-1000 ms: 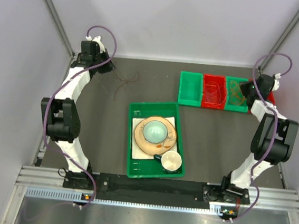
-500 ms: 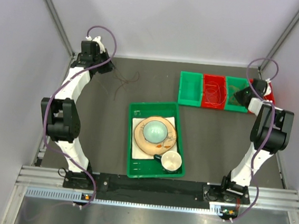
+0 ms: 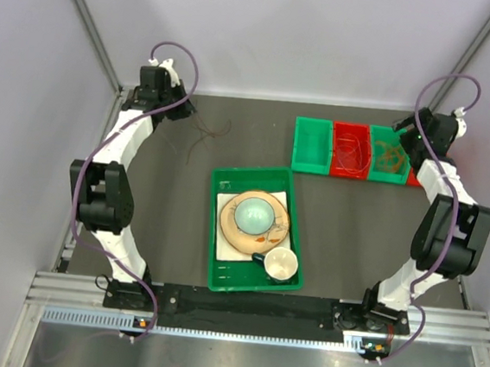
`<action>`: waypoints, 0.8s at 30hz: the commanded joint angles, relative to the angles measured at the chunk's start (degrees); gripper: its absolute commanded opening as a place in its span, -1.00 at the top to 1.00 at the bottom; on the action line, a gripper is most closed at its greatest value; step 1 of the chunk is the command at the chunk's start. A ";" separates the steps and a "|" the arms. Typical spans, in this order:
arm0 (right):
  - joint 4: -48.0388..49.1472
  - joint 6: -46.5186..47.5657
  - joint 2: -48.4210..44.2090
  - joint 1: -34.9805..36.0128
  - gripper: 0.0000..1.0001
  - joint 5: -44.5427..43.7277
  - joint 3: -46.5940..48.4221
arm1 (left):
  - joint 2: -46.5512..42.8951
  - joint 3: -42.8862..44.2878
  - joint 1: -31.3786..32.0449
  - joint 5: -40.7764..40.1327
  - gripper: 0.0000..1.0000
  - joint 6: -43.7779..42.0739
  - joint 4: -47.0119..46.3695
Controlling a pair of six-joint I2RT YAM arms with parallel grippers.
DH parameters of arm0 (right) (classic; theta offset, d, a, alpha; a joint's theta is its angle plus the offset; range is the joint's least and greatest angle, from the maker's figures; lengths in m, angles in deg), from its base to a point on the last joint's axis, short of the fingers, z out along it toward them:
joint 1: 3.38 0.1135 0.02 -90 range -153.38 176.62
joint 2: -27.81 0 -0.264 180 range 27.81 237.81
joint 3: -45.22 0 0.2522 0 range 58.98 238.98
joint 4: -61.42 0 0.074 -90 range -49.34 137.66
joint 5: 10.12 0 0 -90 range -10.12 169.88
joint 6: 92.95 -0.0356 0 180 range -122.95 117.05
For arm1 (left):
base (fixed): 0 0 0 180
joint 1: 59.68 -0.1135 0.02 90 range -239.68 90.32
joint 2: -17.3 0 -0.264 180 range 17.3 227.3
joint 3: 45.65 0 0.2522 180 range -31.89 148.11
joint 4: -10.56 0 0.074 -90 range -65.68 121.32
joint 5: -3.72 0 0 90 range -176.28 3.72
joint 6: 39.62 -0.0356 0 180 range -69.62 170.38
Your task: Untangle the cables
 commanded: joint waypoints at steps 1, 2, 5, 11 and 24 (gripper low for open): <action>-0.54 2.86 -6.11 -0.76 -0.74 -0.61 -0.19 | 1.95 2.37 1.77 0.59 1.00 0.54 -2.09; -0.72 3.21 -6.82 -0.76 -0.76 -0.44 -0.63 | 2.58 2.29 2.13 -0.20 1.00 0.28 -1.91; 0.16 3.82 -9.98 -0.76 -0.78 1.32 -2.92 | 4.69 1.41 3.79 -5.20 1.00 -1.21 -1.21; 0.95 4.44 -14.64 -0.68 -0.78 4.04 -6.17 | 8.38 0.79 6.26 -12.33 -0.71 -2.18 0.02; 1.57 5.23 -16.49 -0.68 -0.79 8.00 -8.81 | 20.94 11.77 14.87 -37.73 -0.78 -5.97 9.84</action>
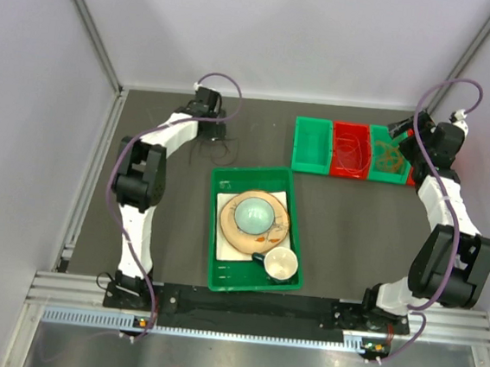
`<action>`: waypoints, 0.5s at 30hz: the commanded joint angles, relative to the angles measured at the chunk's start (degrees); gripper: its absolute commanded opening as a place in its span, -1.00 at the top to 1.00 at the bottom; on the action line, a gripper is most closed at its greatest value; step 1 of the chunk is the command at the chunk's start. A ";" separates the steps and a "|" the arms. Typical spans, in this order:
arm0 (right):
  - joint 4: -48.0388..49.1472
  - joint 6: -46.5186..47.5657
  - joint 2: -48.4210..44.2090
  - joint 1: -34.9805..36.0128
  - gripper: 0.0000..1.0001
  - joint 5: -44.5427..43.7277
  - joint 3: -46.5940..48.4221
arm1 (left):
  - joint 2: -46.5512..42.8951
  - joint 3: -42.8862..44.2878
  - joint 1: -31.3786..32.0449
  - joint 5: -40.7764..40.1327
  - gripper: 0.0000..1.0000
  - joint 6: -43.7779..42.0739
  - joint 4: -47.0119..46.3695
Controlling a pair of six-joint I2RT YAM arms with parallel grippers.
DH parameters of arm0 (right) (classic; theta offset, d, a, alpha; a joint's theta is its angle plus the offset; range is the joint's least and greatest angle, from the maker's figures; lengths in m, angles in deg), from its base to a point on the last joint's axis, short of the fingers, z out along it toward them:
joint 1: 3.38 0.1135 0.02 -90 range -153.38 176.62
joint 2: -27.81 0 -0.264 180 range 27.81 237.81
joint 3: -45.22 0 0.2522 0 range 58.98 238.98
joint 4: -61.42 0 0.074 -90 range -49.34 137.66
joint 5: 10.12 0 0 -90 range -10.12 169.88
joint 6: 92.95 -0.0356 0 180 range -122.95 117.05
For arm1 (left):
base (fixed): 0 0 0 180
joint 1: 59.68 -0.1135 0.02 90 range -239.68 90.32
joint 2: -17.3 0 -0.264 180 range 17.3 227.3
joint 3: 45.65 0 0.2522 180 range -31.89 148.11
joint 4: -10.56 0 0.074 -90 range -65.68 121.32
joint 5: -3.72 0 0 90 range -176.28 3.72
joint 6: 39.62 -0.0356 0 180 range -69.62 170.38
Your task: Untangle the cables
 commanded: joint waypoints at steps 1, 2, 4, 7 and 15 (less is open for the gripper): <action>1.76 0.86 -2.11 -0.68 -0.79 1.77 -0.85 | 5.88 6.92 3.14 -10.00 -0.79 0.35 5.25; 1.68 1.12 -2.11 -0.68 -0.79 1.95 -0.94 | 6.51 7.71 3.14 -9.30 -0.79 1.23 5.17; 1.76 1.12 -2.20 -0.68 -0.79 1.86 -1.47 | 7.74 7.81 3.40 -8.42 -0.79 1.76 4.65; 1.94 1.04 -2.55 -0.68 -0.79 2.12 -2.17 | 9.50 8.16 4.01 -7.98 -0.75 2.46 4.38; 2.82 0.51 -3.52 -0.68 -0.79 3.09 -3.66 | 13.55 10.97 4.19 -4.73 0.69 4.49 5.43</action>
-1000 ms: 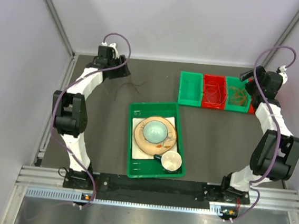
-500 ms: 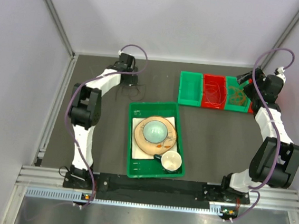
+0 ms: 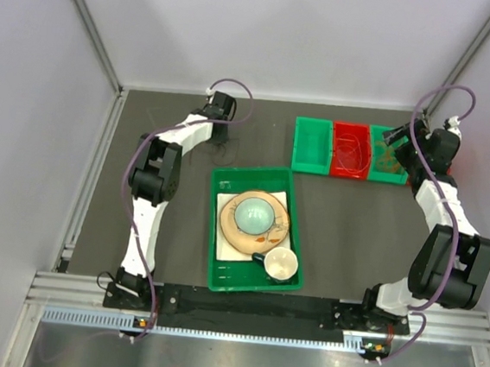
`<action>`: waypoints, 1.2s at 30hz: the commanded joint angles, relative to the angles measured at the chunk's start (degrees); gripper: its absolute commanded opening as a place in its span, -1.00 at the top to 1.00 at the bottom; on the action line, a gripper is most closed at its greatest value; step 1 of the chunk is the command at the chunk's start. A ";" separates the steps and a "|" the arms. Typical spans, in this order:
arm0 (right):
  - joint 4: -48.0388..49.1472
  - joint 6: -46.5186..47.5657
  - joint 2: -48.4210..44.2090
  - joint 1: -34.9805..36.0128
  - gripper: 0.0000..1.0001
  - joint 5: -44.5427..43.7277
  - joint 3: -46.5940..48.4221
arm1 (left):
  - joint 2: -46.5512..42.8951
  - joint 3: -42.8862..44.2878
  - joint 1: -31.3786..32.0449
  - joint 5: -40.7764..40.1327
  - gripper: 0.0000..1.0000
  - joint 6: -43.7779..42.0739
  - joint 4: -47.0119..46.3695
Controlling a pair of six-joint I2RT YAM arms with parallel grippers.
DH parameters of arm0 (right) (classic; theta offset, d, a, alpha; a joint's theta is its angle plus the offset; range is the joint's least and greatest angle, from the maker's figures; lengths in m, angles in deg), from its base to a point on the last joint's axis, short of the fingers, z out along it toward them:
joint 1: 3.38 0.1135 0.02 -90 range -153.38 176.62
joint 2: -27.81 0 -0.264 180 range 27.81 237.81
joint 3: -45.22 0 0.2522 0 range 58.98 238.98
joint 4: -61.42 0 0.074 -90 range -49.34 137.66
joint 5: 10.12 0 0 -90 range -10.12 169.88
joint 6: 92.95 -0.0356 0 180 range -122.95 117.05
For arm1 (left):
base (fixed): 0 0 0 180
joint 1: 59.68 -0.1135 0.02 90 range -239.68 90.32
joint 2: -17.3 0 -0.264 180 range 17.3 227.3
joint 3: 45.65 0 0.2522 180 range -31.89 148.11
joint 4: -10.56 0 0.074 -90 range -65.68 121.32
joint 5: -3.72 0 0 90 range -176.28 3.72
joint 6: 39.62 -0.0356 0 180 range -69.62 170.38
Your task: Untangle the cables
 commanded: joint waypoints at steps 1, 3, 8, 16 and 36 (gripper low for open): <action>2.56 0.49 -3.56 -0.68 -0.79 0.75 -0.72 | 2.55 1.60 -0.11 1.04 0.93 0.86 2.81; 2.38 0.66 -4.00 -0.68 -0.79 0.75 -0.89 | 1.94 2.04 -0.11 1.92 1.00 1.03 3.34; 2.64 0.66 -4.71 -0.68 -0.79 1.28 -1.51 | -5.33 1.87 -0.11 8.85 1.00 1.47 1.33; 2.64 0.58 -6.90 -0.68 -0.79 1.63 -2.74 | -19.50 -0.16 -0.11 25.38 1.00 5.86 -11.33; 2.12 -0.39 -11.47 -0.76 -0.79 2.16 -5.29 | -5.36 31.48 8.50 40.60 1.00 17.91 -14.67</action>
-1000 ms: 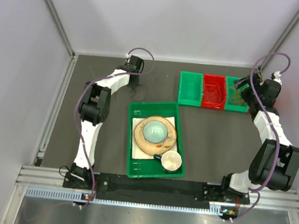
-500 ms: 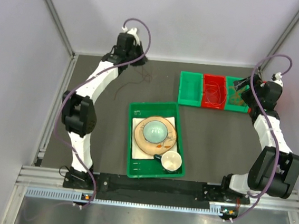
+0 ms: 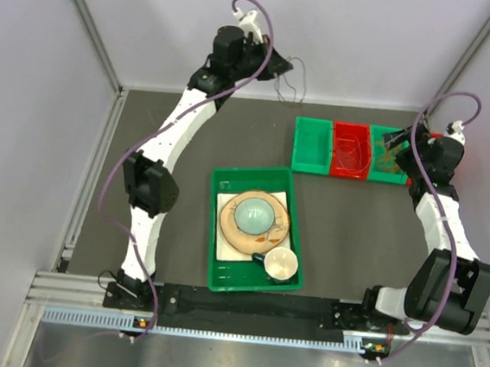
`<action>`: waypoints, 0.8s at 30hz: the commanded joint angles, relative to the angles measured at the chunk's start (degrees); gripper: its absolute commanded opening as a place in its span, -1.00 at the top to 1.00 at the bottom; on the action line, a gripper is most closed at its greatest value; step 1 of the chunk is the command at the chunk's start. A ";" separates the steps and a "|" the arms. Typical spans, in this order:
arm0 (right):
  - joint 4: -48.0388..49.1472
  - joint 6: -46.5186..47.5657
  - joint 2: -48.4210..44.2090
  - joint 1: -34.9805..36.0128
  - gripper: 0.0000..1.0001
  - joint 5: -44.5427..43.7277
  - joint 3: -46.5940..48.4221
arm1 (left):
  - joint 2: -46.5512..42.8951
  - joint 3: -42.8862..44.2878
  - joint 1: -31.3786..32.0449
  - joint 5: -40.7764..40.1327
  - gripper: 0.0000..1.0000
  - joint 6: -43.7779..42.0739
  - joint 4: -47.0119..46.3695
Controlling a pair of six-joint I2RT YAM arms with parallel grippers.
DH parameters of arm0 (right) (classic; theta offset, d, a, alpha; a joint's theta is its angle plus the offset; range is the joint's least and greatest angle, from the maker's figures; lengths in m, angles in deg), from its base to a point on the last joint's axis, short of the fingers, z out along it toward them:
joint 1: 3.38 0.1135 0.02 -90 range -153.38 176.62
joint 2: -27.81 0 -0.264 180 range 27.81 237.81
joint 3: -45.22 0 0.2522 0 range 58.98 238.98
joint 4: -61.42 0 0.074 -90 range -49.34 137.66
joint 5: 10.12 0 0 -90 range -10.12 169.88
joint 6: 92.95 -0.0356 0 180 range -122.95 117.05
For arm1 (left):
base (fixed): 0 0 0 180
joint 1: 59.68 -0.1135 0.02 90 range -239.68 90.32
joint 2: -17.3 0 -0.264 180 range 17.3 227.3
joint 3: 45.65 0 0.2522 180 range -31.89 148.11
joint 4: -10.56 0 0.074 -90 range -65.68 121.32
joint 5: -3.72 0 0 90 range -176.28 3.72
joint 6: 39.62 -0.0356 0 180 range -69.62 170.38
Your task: Untangle the cables
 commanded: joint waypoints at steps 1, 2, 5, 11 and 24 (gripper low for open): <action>1.81 -0.13 -2.95 -0.68 -0.79 0.43 -0.50 | 3.65 4.47 2.25 1.82 1.00 2.87 -2.52; 1.64 -0.04 -3.12 -0.68 -0.79 0.43 -0.50 | 4.35 4.47 2.86 1.74 1.00 3.05 -2.96; 1.63 0.22 -3.48 -0.68 -0.79 0.96 -0.59 | 6.46 4.29 4.18 1.47 1.00 3.14 -3.58; 1.72 0.49 -4.71 -0.76 -0.79 1.49 -1.82 | 14.28 3.41 5.85 0.68 1.00 3.58 -4.28; 1.99 1.19 -4.10 -0.68 -0.79 3.33 -1.47 | 20.45 3.16 10.16 -4.24 -0.72 -2.21 -2.17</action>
